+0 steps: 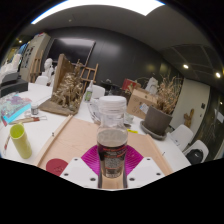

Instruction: Pour water

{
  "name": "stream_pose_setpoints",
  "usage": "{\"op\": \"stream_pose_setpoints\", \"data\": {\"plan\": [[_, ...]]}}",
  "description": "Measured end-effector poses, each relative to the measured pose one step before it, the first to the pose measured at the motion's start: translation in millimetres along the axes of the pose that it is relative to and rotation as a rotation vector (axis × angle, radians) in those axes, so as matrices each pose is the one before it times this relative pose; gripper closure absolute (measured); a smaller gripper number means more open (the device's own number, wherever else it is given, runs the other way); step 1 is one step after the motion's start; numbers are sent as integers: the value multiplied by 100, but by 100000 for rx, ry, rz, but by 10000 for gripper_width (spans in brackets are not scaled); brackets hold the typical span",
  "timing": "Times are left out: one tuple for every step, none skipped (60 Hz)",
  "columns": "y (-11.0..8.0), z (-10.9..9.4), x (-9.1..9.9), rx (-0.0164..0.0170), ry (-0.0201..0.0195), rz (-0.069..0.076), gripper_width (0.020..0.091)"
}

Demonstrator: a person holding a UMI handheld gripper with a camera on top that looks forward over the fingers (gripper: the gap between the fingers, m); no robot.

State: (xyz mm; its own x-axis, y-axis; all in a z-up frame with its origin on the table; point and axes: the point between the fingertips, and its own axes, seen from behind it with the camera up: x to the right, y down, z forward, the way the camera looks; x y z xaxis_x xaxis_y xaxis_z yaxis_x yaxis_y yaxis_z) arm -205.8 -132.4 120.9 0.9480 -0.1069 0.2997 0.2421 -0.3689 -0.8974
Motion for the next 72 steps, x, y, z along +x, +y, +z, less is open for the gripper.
{"op": "stream_pose_setpoints", "data": {"plan": [[-720, -166, 12, 870, 661, -1946, 831], [-734, -183, -19, 972, 650, -2226, 831], [-764, -232, 319, 791, 277, -2460, 831], [-700, -161, -59, 991, 799, -3090, 831], [-686, -70, -226, 1200, 1087, -3334, 830], [-794, -102, -105, 1188, 852, -3250, 830], [-817, -117, -99, 1334, 772, -3278, 830], [-787, -119, -116, 1327, 665, -3420, 830], [-762, -77, -168, 1285, 533, -3655, 830], [-785, -68, -227, 1281, 452, -3823, 830], [-801, -84, -179, 1382, 462, -3884, 830], [-850, -123, 17, 1415, 366, -3548, 830], [-700, -153, -87, 1357, 776, -3941, 830], [-733, -74, -119, 1339, 666, -4066, 831], [-740, -86, -149, 1328, 679, -4207, 831], [-787, -75, -195, 1517, 586, -4072, 831], [-828, -86, -184, 1777, 483, -3957, 831], [-778, -32, -210, 1729, 508, -3967, 831], [-788, 108, -300, 1609, 593, -4064, 832], [-537, -82, -70, 1255, 794, -3970, 831], [-659, -53, -110, 1388, 832, -4121, 831], [-603, -54, -176, 1298, 725, -4139, 832], [-535, -5, -226, 1075, 632, -4220, 832], [-487, 36, -248, 890, 545, -4234, 831], [-426, 155, -386, 949, 577, -3859, 831], [-516, -76, -115, 665, 304, -3687, 832], [-417, 30, -248, 606, 249, -3333, 832], [-367, 42, -307, 554, -21, -3181, 831], [-366, 47, -352, 519, -196, -3188, 832], [-337, 3, -330, 531, -165, -3105, 832], [-263, 158, -564, 932, 272, -2925, 833], [-310, -95, -209, 603, -102, -2968, 832], [-351, -17, -210, 725, 140, -3068, 832], [-323, -40, -183, 784, 272, -3154, 832], [-319, -18, -174, 777, 307, -3135, 832], [-313, -40, -119, 801, 427, -2984, 833], [-331, -49, -125, 947, 415, -2796, 832], [-336, 235, -390, 1204, 528, -2539, 832], [-238, -95, -63, 890, 212, -2489, 833], [-258, -63, -118, 866, 262, -2532, 832], [-244, -34, -139, 747, 267, -2405, 832], [-200, 4, -137, 636, 290, -2235, 833], [-160, 9, -141, 515, 205, -2229, 833], [-163, 107, -157, 576, 178, -2191, 833], [-206, 70, -151, 401, -33, -1672, 832], [-176, 4, -77, 487, 121, -1547, 831], [-171, 44, -122, 576, 82, -1476, 832], [-130, 48, -117, 424, 82, -1588, 830], [-84, 42, -129, 216, 68, -1630, 830], [-93, 14, -103, 182, -11, -1495, 830], [-134, 23, -71, 534, 133, -1153, 830], [-174, 10, -62, 456, 42, -679, 831], [-118, 56, -49, 415, 48, -511, 832], [-70, 7, -50, 88, 32, -724, 831], [-44, 22, -64, 16, -111, -821, 831], [-52, 14, -67, 87, -216, -619, 830], [-102, 6, -63, 275, -206, -133, 830], [-86, 5, -9, 364, -110, 277, 831], [-74, -22, 0, 204, 67, 80, 830], [45, 18, -99, 24, -367, 372, 831], [37, 28, -36, -135, -253, 56, 831], [26, 33, -40, -95, -261, 225, 831], [23, -7, -22, -42, -213, 502, 832], [44, -8, -16, -96, -229, 896, 831], [68, -19, -21, -162, -246, 1326, 829], [66, -68, 15, -261, -305, 1408, 828], [126, -7, -100, -298, -901, 2208, 829], [137, -21, -96, -447, -967, 2498, 829], [184, -34, -58, -526, -1043, 3018, 830], [187, -30, -21, -507, -1041, 3424, 829], [202, -71, -11, -525, -1053, 3865, 829], [67, -174, 134, -850, -316, 3349, 831]]}}
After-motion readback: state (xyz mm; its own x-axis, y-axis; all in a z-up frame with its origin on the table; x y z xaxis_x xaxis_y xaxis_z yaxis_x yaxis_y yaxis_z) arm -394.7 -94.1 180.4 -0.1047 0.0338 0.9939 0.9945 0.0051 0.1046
